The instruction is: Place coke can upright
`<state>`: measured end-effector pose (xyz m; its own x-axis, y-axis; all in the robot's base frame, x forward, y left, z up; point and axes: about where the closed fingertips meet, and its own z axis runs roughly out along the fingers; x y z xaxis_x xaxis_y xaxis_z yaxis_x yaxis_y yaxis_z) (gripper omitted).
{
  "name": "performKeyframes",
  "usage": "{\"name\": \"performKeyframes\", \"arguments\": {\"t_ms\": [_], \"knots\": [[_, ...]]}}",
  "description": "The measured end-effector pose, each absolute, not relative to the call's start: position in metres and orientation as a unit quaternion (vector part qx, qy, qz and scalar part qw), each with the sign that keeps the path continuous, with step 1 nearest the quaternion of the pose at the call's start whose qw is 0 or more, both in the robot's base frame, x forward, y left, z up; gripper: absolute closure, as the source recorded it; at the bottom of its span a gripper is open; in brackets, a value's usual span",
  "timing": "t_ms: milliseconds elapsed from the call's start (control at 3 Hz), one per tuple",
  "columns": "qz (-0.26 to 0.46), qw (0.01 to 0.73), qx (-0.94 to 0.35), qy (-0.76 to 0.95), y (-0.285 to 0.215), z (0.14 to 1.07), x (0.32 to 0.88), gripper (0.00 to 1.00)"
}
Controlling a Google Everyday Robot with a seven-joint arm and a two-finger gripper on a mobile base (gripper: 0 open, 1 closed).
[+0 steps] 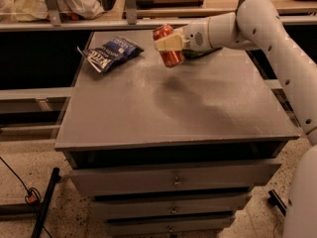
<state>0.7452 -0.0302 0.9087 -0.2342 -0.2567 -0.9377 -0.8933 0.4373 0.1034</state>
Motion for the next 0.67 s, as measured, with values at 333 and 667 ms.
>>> {"name": "performKeyframes", "arguments": {"t_ms": [333,667], "knots": [[0.433,0.504,-0.385,0.641,-0.028,0.927,0.739,1.00],[0.488,0.525,-0.380,0.585,-0.029,0.943,0.732,1.00]]}}
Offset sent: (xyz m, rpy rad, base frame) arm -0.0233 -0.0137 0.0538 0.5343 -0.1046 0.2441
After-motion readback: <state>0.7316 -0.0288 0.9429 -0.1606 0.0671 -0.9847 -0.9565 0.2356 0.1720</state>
